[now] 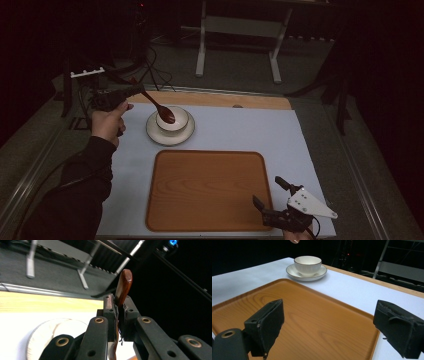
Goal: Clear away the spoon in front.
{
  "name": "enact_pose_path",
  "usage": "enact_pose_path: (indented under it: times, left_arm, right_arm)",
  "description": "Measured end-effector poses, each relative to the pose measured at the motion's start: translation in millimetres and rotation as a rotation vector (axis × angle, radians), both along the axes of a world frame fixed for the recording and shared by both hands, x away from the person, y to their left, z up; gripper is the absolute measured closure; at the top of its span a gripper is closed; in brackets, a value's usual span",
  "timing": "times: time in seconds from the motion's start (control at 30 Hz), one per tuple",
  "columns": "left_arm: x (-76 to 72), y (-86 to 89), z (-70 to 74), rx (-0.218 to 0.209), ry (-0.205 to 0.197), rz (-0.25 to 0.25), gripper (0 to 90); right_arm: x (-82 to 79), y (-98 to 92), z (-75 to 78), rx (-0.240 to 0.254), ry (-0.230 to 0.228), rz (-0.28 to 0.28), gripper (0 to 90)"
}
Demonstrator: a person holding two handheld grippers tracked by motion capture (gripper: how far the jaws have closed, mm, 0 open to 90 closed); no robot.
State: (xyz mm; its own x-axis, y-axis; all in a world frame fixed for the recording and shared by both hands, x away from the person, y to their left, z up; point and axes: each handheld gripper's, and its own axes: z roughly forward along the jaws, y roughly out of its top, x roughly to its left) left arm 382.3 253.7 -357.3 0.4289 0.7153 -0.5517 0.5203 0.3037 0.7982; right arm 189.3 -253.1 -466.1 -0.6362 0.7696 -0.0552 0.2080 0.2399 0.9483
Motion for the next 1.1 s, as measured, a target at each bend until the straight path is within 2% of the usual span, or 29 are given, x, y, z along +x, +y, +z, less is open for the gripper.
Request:
enact_pose_path:
  times: [0.17, 0.4, 0.57, 0.83, 0.93, 1.1]
  left_arm:
    - [-12.5, -9.1, 7.8, 0.013, -0.001, -0.06, 84.2]
    - [-32.0, -29.2, 9.6, 0.044, 0.014, -0.151, 84.2]
    - [-37.0, -40.1, 7.6, 0.074, 0.014, -0.206, 84.1]
    - [-42.0, -59.9, -0.2, 0.114, 0.037, -0.296, 84.2]
    - [-45.5, -67.3, -1.2, 0.126, 0.048, -0.327, 84.1]
    - [-49.5, -78.0, -5.2, 0.156, 0.094, -0.376, 84.1]
  right_arm:
    - [-0.3, 0.1, 0.1, 0.001, -0.001, 0.0, 9.9]
    - [-0.6, 1.4, -0.2, -0.001, -0.002, 0.003, 9.9]
    - [-1.0, 2.2, 0.0, -0.002, -0.004, 0.005, 9.9]
    - [0.1, 2.4, -0.9, -0.003, 0.002, 0.009, 9.9]
    - [0.0, 2.4, -0.8, -0.003, 0.001, 0.009, 9.9]
    - [0.4, 1.7, -0.8, -0.002, 0.002, 0.01, 9.9]
